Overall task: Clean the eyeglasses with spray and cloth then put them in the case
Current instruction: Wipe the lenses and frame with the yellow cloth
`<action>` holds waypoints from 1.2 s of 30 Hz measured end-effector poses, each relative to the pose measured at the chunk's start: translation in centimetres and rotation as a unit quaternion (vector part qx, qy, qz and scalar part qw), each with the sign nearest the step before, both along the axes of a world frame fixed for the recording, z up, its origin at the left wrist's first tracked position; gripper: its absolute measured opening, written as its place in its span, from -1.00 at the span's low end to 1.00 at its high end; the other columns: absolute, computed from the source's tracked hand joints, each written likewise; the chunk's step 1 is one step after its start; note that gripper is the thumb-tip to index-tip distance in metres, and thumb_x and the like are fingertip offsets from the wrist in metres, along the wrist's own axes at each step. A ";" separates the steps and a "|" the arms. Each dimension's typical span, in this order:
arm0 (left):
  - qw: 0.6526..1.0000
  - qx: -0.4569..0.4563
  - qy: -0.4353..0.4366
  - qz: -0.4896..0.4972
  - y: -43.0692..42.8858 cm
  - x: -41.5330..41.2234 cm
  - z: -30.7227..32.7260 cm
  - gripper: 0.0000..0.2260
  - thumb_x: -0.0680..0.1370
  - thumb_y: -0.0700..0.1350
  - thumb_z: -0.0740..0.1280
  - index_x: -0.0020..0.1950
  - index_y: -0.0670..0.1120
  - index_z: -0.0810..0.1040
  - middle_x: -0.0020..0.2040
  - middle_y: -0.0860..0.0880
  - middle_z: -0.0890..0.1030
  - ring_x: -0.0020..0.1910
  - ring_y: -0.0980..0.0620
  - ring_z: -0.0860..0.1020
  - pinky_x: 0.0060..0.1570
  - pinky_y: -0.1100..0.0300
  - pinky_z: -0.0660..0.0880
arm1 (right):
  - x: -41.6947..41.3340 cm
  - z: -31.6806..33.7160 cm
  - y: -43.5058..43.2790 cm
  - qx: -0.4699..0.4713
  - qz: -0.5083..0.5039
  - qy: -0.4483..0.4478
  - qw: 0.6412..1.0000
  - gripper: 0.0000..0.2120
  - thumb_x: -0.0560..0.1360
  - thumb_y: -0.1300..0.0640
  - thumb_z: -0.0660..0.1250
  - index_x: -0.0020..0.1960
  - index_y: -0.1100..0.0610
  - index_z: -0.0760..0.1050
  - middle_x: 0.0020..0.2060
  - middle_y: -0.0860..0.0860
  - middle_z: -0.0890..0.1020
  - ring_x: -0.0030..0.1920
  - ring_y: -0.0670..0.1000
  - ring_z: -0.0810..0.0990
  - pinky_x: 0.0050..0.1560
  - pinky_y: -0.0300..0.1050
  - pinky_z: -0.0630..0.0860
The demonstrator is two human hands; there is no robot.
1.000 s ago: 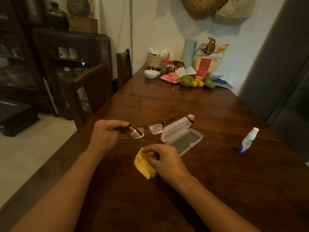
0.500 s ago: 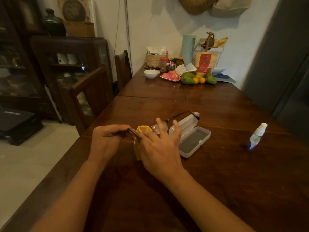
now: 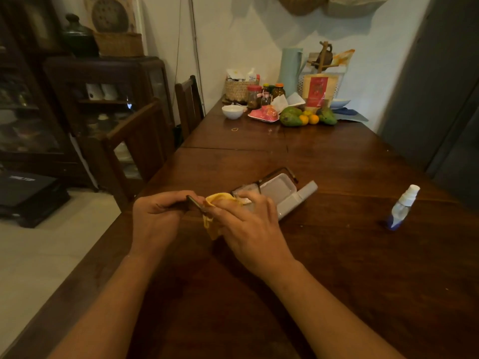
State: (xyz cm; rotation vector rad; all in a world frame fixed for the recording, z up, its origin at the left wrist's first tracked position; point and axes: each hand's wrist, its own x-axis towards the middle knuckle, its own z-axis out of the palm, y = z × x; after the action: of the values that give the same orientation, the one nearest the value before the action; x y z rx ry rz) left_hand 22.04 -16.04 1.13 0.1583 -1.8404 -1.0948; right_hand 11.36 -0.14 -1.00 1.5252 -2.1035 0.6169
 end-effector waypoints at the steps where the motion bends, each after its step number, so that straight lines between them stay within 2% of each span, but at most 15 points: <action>1: 1.000 -0.010 0.007 -0.004 0.1 0.1 0.1 -0.73 0.37 -0.48 0.36 -0.04 -0.23 0.69 -0.14 -0.06 0.75 -0.11 0.03 0.72 -0.03 0.26 0.62 | -0.3 0.0 0.2 -0.019 -0.004 0.009 1.000 -0.60 0.56 0.07 0.36 0.38 -0.12 0.48 0.36 -0.17 0.51 0.36 0.13 0.34 0.25 0.20 0.32; 3: 0.999 -0.032 0.011 -0.007 0.3 0.2 0.2 -0.81 0.38 -0.33 0.40 -0.05 -0.16 0.69 -0.11 0.14 0.75 -0.10 0.10 0.71 -0.04 0.31 0.60 | -0.7 0.0 0.6 -0.063 -0.018 0.024 0.998 -0.68 0.54 0.04 0.39 0.28 -0.11 0.57 0.29 -0.18 0.58 0.30 0.10 0.36 0.18 0.13 0.28; 4: 0.999 -0.034 0.012 -0.011 0.4 0.2 0.2 -0.79 0.39 -0.36 0.39 -0.04 -0.14 0.69 -0.12 0.19 0.74 -0.10 0.10 0.71 -0.04 0.30 0.60 | -0.8 0.0 0.6 -0.077 -0.025 0.031 0.996 -0.71 0.53 0.01 0.41 0.25 -0.09 0.59 0.27 -0.17 0.60 0.29 0.09 0.36 0.16 0.12 0.27; 6: 0.999 -0.037 0.020 -0.024 0.6 0.1 0.4 -0.73 0.39 -0.40 0.37 -0.04 -0.11 0.68 -0.13 0.21 0.74 -0.10 0.08 0.72 -0.02 0.26 0.62 | -0.6 0.1 0.5 -0.087 -0.041 0.044 0.994 -0.70 0.53 -0.03 0.41 0.26 -0.07 0.59 0.26 -0.14 0.60 0.28 0.08 0.36 0.15 0.13 0.30; 9: 0.998 -0.035 0.028 -0.048 0.9 0.1 0.5 -0.78 0.40 -0.29 0.36 -0.04 -0.07 0.68 -0.13 0.20 0.74 -0.09 0.05 0.72 0.00 0.23 0.62 | 0.0 -0.1 0.0 -0.073 -0.033 0.042 0.996 -0.63 0.57 -0.04 0.31 0.37 -0.07 0.52 0.32 -0.13 0.56 0.28 0.09 0.34 0.15 0.12 0.37; 12: 0.999 -0.027 0.017 -0.038 1.0 0.0 0.5 -0.68 0.41 -0.44 0.36 -0.05 -0.04 0.68 -0.14 0.18 0.74 -0.09 0.02 0.72 0.00 0.19 0.63 | -0.2 -0.3 0.0 -0.067 0.004 0.033 0.997 -0.60 0.59 0.03 0.33 0.43 -0.08 0.49 0.35 -0.14 0.54 0.26 0.12 0.39 0.12 0.09 0.37; 15: 0.999 -0.019 0.026 -0.042 1.4 0.3 0.8 -0.83 0.39 -0.21 0.41 -0.06 -0.04 0.68 -0.15 0.18 0.74 -0.11 0.06 0.72 -0.02 0.23 0.63 | -1.0 -0.3 0.5 -0.097 0.012 0.031 0.995 -0.64 0.54 0.10 0.43 0.33 -0.09 0.57 0.28 -0.15 0.60 0.23 0.11 0.39 0.10 0.05 0.28; 17: 0.999 -0.021 0.030 -0.041 1.6 0.4 1.1 -0.82 0.37 -0.13 0.40 -0.05 -0.03 0.67 -0.15 0.23 0.74 -0.12 0.14 0.71 -0.04 0.30 0.61 | -1.6 -0.2 0.9 -0.109 -0.002 0.031 0.994 -0.70 0.53 0.08 0.42 0.25 -0.09 0.61 0.23 -0.16 0.63 0.23 0.10 0.38 0.09 0.08 0.27; 19: 0.998 -0.033 0.030 -0.046 1.9 0.4 1.3 -0.81 0.38 -0.19 0.42 -0.04 -0.03 0.66 -0.16 0.25 0.73 -0.12 0.16 0.71 -0.04 0.32 0.60 | -1.6 -0.1 1.0 -0.113 -0.019 0.037 0.993 -0.73 0.53 0.01 0.36 0.21 -0.08 0.62 0.21 -0.16 0.64 0.23 0.09 0.37 0.08 0.10 0.28; 20: 0.998 -0.038 0.029 -0.048 1.9 0.3 1.2 -0.77 0.38 -0.30 0.43 -0.03 -0.04 0.66 -0.16 0.25 0.73 -0.12 0.16 0.71 -0.04 0.31 0.61 | -1.5 0.0 0.9 -0.114 -0.021 0.036 0.993 -0.73 0.53 -0.01 0.33 0.22 -0.07 0.62 0.21 -0.15 0.64 0.24 0.08 0.37 0.09 0.10 0.28; 22: 0.998 -0.040 0.022 -0.039 1.7 0.0 1.0 -0.58 0.37 -0.55 0.36 -0.02 -0.05 0.66 -0.17 0.23 0.73 -0.12 0.15 0.71 -0.04 0.28 0.61 | -1.0 0.1 0.5 -0.105 -0.008 0.029 0.994 -0.71 0.57 -0.03 0.29 0.25 -0.06 0.61 0.25 -0.15 0.62 0.26 0.08 0.38 0.11 0.07 0.29; 24: 0.999 -0.044 0.017 -0.025 1.2 -0.1 0.7 -0.50 0.36 -0.63 0.30 -0.02 -0.06 0.66 -0.18 0.23 0.73 -0.12 0.14 0.71 -0.03 0.28 0.61 | -0.7 0.0 0.4 -0.089 0.020 0.030 0.995 -0.70 0.58 -0.01 0.27 0.27 -0.05 0.61 0.29 -0.16 0.60 0.26 0.09 0.37 0.12 0.02 0.27; 28: 0.999 -0.049 0.021 -0.009 1.2 0.2 0.8 -0.52 0.39 -0.60 0.30 -0.03 -0.03 0.66 -0.17 0.23 0.73 -0.11 0.12 0.71 -0.01 0.26 0.62 | -1.4 0.2 1.1 -0.114 0.027 0.028 0.993 -0.71 0.51 0.10 0.43 0.23 -0.04 0.64 0.22 -0.13 0.65 0.19 0.07 0.37 0.06 0.03 0.29; 32: 0.997 -0.048 0.038 -0.039 1.6 0.7 1.3 -0.77 0.38 -0.29 0.43 -0.02 -0.06 0.66 -0.12 0.10 0.74 -0.09 0.06 0.72 0.01 0.20 0.62 | -1.6 0.3 1.1 -0.120 0.005 0.040 0.992 -0.69 0.52 0.07 0.41 0.25 -0.05 0.63 0.23 -0.13 0.64 0.18 0.06 0.37 0.05 0.02 0.27; 36: 0.997 -0.050 0.039 -0.054 1.3 0.3 0.9 -0.57 0.30 -0.60 0.40 -0.03 -0.13 0.66 -0.11 0.05 0.74 -0.10 0.03 0.72 0.02 0.16 0.63 | -1.0 0.0 0.8 -0.100 0.049 0.037 0.993 -0.67 0.54 0.09 0.41 0.31 -0.03 0.60 0.29 -0.13 0.61 0.18 0.06 0.36 0.06 -0.08 0.18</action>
State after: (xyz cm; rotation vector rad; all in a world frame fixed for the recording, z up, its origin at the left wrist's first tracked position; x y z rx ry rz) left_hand 22.35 -14.76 2.04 -0.0431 -1.8453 -1.0661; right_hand 10.35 0.66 -0.99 1.5201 -1.8601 0.7708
